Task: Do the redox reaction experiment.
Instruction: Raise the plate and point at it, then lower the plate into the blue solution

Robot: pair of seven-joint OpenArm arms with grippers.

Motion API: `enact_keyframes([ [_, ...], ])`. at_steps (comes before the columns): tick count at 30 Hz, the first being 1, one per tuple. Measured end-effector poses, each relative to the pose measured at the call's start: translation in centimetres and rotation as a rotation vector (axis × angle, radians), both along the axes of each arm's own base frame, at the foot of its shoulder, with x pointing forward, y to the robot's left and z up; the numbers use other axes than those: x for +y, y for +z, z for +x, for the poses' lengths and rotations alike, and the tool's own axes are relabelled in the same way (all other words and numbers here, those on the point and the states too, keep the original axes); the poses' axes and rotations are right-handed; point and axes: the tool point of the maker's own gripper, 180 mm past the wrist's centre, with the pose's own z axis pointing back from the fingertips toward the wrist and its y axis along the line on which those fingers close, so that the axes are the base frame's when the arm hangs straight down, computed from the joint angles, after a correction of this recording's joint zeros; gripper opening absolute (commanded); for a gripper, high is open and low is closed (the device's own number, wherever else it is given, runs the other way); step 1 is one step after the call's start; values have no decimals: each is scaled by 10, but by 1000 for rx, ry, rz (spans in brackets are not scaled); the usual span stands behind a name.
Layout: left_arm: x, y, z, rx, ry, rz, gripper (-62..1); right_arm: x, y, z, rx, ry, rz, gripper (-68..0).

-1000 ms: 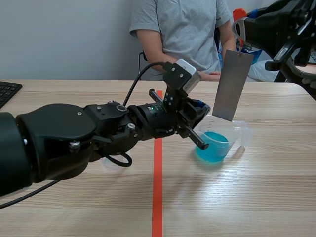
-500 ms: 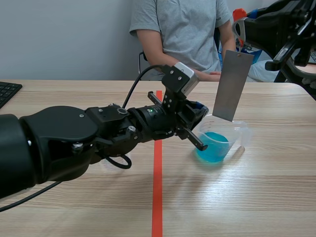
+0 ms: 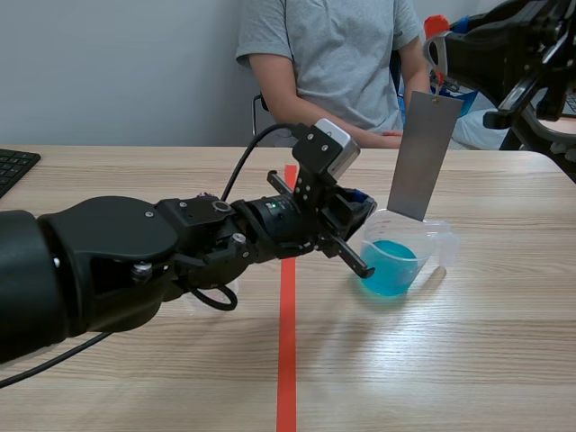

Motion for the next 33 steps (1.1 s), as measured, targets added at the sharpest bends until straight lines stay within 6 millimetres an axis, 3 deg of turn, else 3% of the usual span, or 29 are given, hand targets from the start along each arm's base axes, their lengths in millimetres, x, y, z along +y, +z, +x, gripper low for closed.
enact_keyframes([
  [9, -2, 1, -1, 0, -2, -3, -573, 0, -1, 0, 2, -1, -2, -660],
  [13, 13, -4, 2, 0, 15, 17, -573, 0, -1, 0, 2, -1, -2, -660],
  [18, 72, 3, 12, -2, 128, 10, -573, 0, -1, 0, 2, -1, -3, -660],
  [22, 122, 20, 9, -50, 183, 47, -573, 0, -1, 0, 2, -1, -2, -660],
  [27, 171, 44, -17, -87, 234, 52, -573, 0, -1, 0, 3, -1, -4, -660],
  [33, 229, 31, -59, -21, 336, 118, -573, 0, -1, 0, 3, -1, -3, -660],
])
